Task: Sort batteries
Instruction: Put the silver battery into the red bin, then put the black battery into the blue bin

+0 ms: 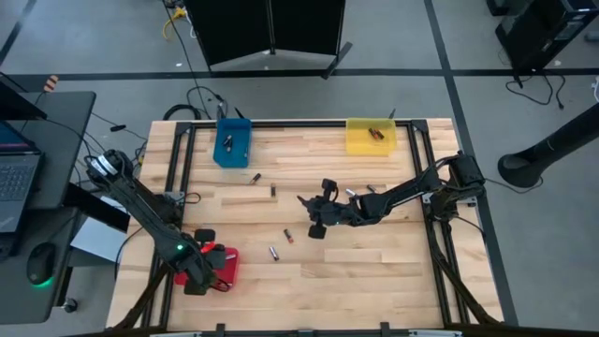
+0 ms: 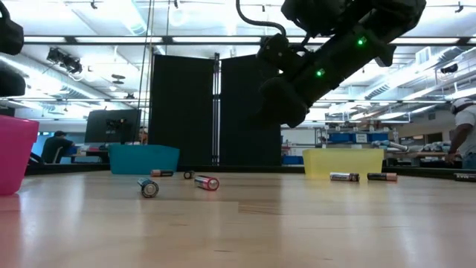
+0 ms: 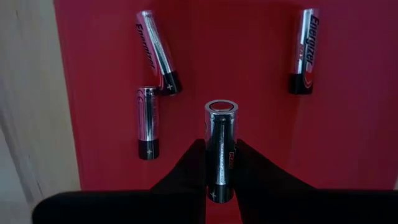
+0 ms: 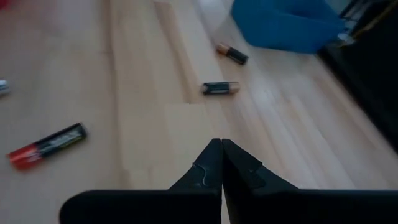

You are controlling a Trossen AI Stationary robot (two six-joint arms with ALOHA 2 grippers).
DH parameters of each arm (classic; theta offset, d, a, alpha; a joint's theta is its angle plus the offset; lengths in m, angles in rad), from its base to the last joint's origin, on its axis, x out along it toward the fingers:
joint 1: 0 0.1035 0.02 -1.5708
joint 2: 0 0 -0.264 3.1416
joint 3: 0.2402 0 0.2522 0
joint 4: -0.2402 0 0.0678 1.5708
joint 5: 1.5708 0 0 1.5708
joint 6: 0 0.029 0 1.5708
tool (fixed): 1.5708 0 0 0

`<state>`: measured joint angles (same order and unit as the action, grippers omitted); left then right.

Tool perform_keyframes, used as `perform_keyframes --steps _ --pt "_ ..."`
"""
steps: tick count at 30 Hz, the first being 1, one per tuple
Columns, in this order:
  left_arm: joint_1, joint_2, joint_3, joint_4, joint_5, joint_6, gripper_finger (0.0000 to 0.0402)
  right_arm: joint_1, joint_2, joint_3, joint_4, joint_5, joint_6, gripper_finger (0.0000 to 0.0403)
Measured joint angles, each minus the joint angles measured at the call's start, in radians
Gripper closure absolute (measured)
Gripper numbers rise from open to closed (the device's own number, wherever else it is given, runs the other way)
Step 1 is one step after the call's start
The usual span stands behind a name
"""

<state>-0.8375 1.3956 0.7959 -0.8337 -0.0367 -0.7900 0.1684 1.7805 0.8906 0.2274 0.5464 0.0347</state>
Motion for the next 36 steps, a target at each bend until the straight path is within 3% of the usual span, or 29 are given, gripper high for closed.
perform_keyframes --steps 6,18,20,25,29,32,36 --pt "0.000 0.010 -0.001 0.009 -0.021 0.007 0.0347 0.000 0.000 0.000 -0.013 -0.101 0.053 0.0392" --pt "0.001 0.091 -0.028 0.065 0.025 0.025 0.0347 0.000 0.000 0.000 -0.021 -0.103 0.054 0.0387" --pt "0.001 0.091 -0.017 0.065 0.033 0.026 0.0329 0.000 0.000 0.000 -0.021 -0.103 0.052 0.0390" --pt "0.001 0.091 0.005 0.046 0.025 0.007 0.0242 0.000 0.000 0.000 -0.021 -0.103 0.052 0.0386" --pt "0.001 0.091 0.023 0.001 0.019 -0.005 0.0216 0.000 0.000 0.000 -0.022 -0.103 0.052 0.0376" --pt "0.001 0.091 0.072 -0.088 0.018 -0.008 0.0227 0.000 0.000 0.000 -0.022 -0.103 0.052 0.0377" --pt "0.008 0.071 0.155 -0.267 -0.004 -0.010 0.0275 0.000 0.000 0.000 -0.021 -0.103 0.050 0.0387"
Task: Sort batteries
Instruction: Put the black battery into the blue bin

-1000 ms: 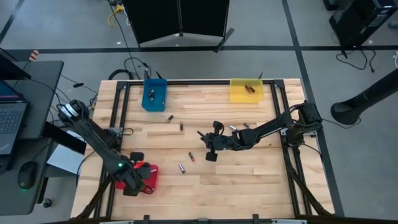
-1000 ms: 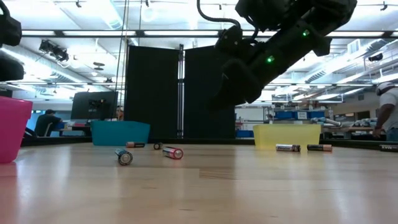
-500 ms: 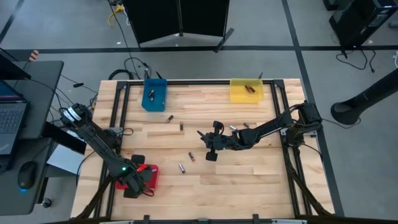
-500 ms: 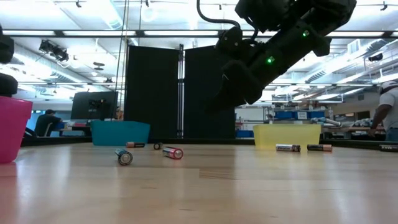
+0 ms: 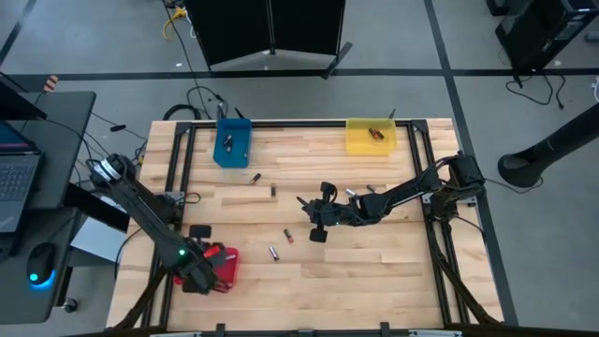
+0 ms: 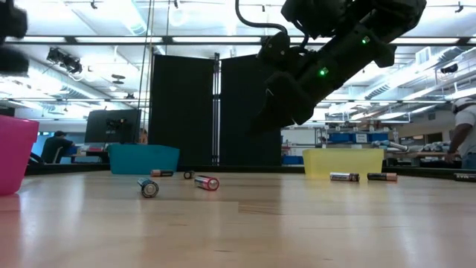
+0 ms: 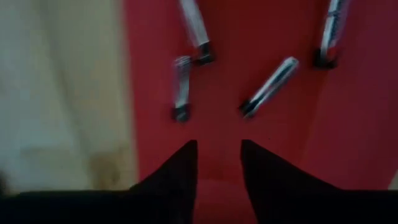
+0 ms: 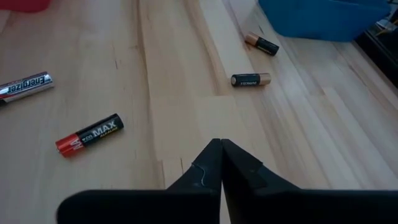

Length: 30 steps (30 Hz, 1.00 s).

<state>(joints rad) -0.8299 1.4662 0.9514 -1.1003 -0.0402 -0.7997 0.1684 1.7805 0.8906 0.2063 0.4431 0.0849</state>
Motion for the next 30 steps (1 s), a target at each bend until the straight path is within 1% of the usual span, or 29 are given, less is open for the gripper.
perform_keyframes --steps 2,5,8,10,13,16,22,26,30 --pt "0.012 -0.030 0.027 -0.050 -0.021 -0.014 0.0303 0.000 0.000 0.000 0.000 0.000 0.001 0.0390" --pt "0.059 -0.092 0.032 -0.070 -0.048 -0.041 0.0345 0.000 0.000 0.000 0.000 0.000 0.001 0.0391" --pt "0.141 -0.147 0.032 -0.054 -0.098 -0.035 0.0383 0.000 0.000 0.000 0.001 0.000 0.001 0.0383" --pt "0.212 -0.174 0.032 -0.034 -0.143 -0.006 0.0394 0.000 0.000 0.000 0.001 0.000 0.000 0.0378" --pt "0.341 -0.200 0.032 0.015 -0.183 0.046 0.0392 -0.003 0.000 0.000 0.001 0.000 -0.001 0.0377" --pt "0.483 -0.202 0.032 0.052 -0.217 0.102 0.0391 -0.008 0.000 0.000 0.001 0.000 -0.001 0.0383" --pt "0.744 -0.167 -0.015 0.237 -0.225 0.330 0.0388 -0.013 0.000 0.000 0.002 0.000 -0.001 0.0391" --pt "0.874 -0.140 -0.045 0.356 -0.224 0.441 0.0366 -0.012 0.000 0.000 0.002 0.000 -0.001 0.0381" --pt "0.962 -0.136 -0.079 0.440 -0.222 0.501 0.0328 -0.012 0.000 0.000 0.001 0.000 -0.001 0.0372"
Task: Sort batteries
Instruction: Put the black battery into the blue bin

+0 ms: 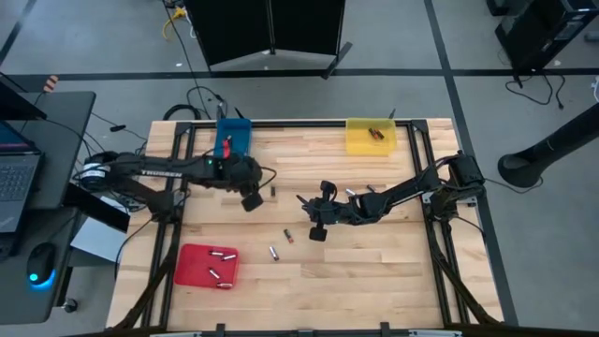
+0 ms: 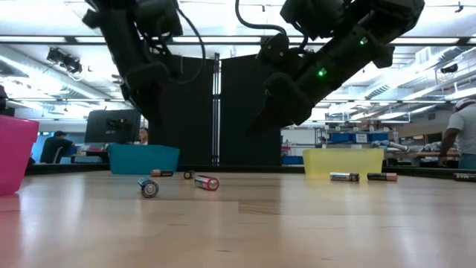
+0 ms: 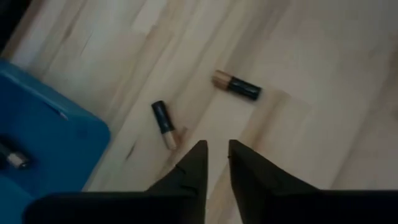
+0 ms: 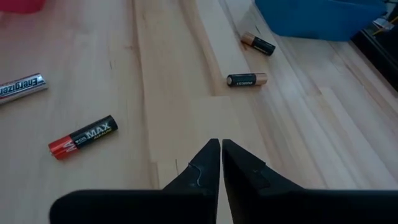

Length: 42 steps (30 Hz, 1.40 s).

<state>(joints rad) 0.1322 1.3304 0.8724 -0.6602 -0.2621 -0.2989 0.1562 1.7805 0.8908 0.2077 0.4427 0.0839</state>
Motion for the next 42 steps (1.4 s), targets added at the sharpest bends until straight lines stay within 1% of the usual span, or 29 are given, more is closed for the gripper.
perform_keyframes --steps 4,8,13,19,21,25,30,33,36,39,42 --pt "0.061 0.000 -0.054 0.070 0.034 0.005 0.0287 0.000 0.000 0.000 0.000 0.000 0.000 0.0378" --pt "0.095 0.006 -0.144 0.190 0.068 -0.016 0.0256 0.000 0.000 0.000 0.000 0.000 0.000 0.0388" --pt "0.125 0.006 -0.228 0.340 0.010 -0.019 0.0232 0.000 0.001 0.000 0.000 0.000 0.000 0.0389" --pt "0.161 0.051 -0.269 0.431 0.005 0.001 0.0227 0.000 0.001 0.000 0.001 0.000 0.003 0.0377" --pt "0.172 0.078 -0.271 0.453 0.006 0.004 0.0227 0.000 0.001 0.000 0.002 0.000 0.003 0.0379" --pt "0.185 0.132 -0.272 0.491 0.041 0.007 0.0228 0.000 0.001 0.000 0.002 0.000 0.003 0.0387" --pt "0.202 0.186 -0.271 0.529 0.038 0.002 0.0228 0.000 0.001 0.000 0.002 0.000 0.003 0.0390" --pt "0.207 0.199 -0.269 0.542 0.038 -0.014 0.0231 0.000 0.001 0.000 0.001 0.000 0.003 0.0384" --pt "0.207 0.200 -0.269 0.553 0.044 -0.016 0.0247 0.000 0.001 0.000 0.001 0.000 0.003 0.0381" --pt "0.207 0.201 -0.270 0.565 0.058 -0.016 0.0284 0.000 0.001 0.000 0.001 0.000 0.003 0.0385" --pt "0.202 0.202 -0.270 0.568 0.069 0.004 0.0341 0.000 0.001 0.000 0.001 0.000 0.003 0.0391"
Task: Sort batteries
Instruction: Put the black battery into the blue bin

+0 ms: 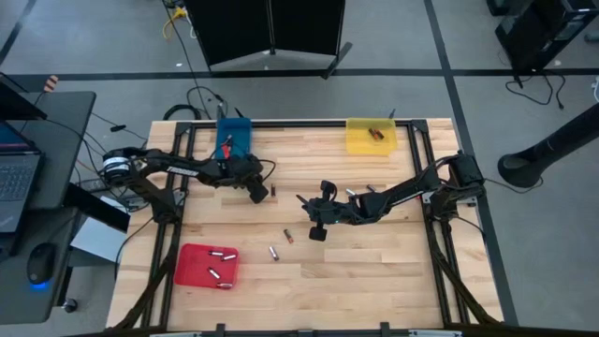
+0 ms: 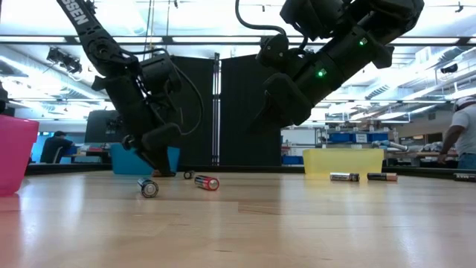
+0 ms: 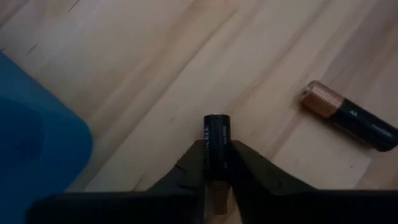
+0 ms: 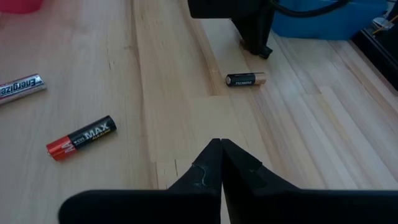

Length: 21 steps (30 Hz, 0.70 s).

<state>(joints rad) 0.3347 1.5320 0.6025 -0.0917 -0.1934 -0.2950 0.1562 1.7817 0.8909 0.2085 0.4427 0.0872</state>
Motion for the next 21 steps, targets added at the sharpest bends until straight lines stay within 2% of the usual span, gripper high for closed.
perform_keyframes --steps 2,9,16,21 --pt "-0.005 0.000 0.000 0.004 0.005 0.010 0.0358 0.000 0.000 0.000 0.000 0.000 0.000 0.0391" --pt "-0.046 -0.021 0.029 -0.028 0.031 0.010 0.0358 0.000 0.000 0.000 -0.001 0.000 0.000 0.0379" --pt "-0.070 -0.114 0.100 -0.115 0.026 0.003 0.0358 0.000 0.000 -0.001 -0.009 0.000 0.000 0.0391" --pt "-0.037 -0.201 0.156 -0.244 -0.062 -0.002 0.0358 0.000 0.000 -0.001 -0.016 0.000 0.001 0.0386"
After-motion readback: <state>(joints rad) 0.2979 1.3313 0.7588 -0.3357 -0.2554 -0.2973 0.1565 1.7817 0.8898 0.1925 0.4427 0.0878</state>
